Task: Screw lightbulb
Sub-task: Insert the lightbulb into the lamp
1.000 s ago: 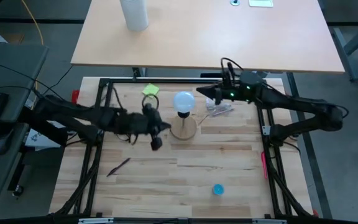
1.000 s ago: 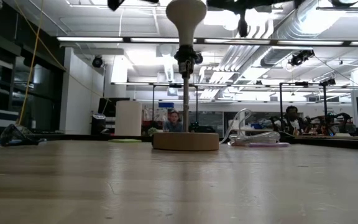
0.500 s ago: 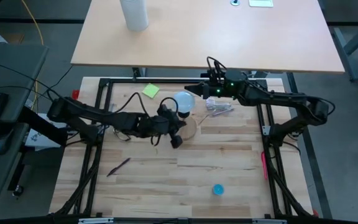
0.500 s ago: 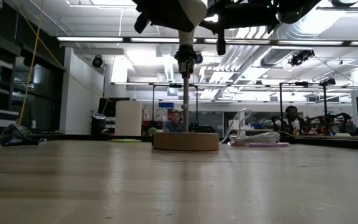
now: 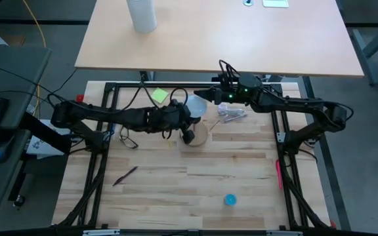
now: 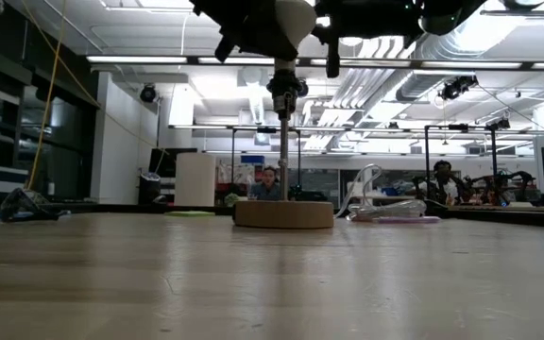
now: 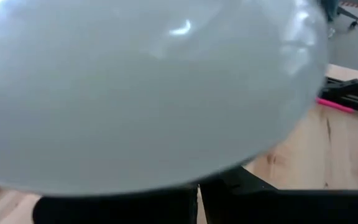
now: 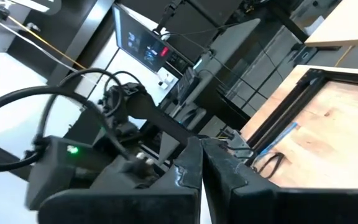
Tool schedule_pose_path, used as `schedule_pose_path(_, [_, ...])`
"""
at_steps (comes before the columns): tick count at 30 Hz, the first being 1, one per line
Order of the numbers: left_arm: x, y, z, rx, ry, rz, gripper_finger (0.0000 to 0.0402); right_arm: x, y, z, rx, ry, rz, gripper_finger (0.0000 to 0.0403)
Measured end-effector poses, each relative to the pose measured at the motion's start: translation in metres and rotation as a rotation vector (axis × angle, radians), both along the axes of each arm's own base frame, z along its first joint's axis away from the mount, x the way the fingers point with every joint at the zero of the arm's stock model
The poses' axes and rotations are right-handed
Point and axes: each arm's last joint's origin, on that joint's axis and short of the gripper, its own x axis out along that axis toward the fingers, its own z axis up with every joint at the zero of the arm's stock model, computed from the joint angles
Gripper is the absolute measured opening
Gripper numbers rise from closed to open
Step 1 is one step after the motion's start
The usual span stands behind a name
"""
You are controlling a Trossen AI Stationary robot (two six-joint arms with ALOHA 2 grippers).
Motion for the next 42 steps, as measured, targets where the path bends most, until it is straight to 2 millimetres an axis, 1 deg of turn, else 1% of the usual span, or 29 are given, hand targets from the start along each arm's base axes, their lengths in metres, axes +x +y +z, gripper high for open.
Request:
schedule_pose_path(7, [-0.001,0.005,0.001,0.025,-0.002,0.034,0.0000,-0.005,0.015,0.010,-0.023,-0.007,0.067,0.0000])
schedule_pose_path(13, [-0.001,0.010,0.002,0.043,-0.006,0.063,0.0000,-0.019,0.017,0.014,-0.038,0.063,0.014,0.0000])
schedule_pose_path(17, [-0.001,0.011,0.002,0.042,-0.006,0.068,0.0000,-0.026,0.022,0.018,-0.043,0.094,0.023,0.0000])
schedule_pose_path(21, [-0.001,0.012,0.002,0.042,-0.003,0.069,0.0000,-0.036,0.030,0.026,-0.064,0.082,0.037,0.0000])
schedule_pose_path(23, [-0.001,0.010,0.002,0.031,-0.007,0.049,0.0000,-0.040,0.030,0.031,-0.068,0.069,0.004,0.0000])
schedule_pose_path(28, [0.001,0.001,0.004,-0.001,-0.040,-0.016,0.0000,-0.047,0.016,0.034,-0.087,0.067,-0.148,0.0000])
schedule_pose_path(32, [-0.001,-0.005,0.010,0.002,-0.066,-0.029,0.0000,-0.046,-0.002,0.027,-0.060,0.088,-0.226,0.0000])
schedule_pose_path(37, [-0.005,-0.005,0.017,0.013,-0.083,-0.027,0.0000,-0.036,-0.028,0.008,-0.012,0.128,-0.271,0.0000])
schedule_pose_path(40, [-0.006,-0.004,0.017,0.013,-0.083,-0.023,0.0000,-0.026,-0.043,0.000,0.008,0.079,-0.259,0.0000])
schedule_pose_path(42, [-0.006,-0.003,0.016,0.013,-0.073,-0.022,0.0000,-0.019,-0.052,0.000,0.017,0.062,-0.251,0.0000])
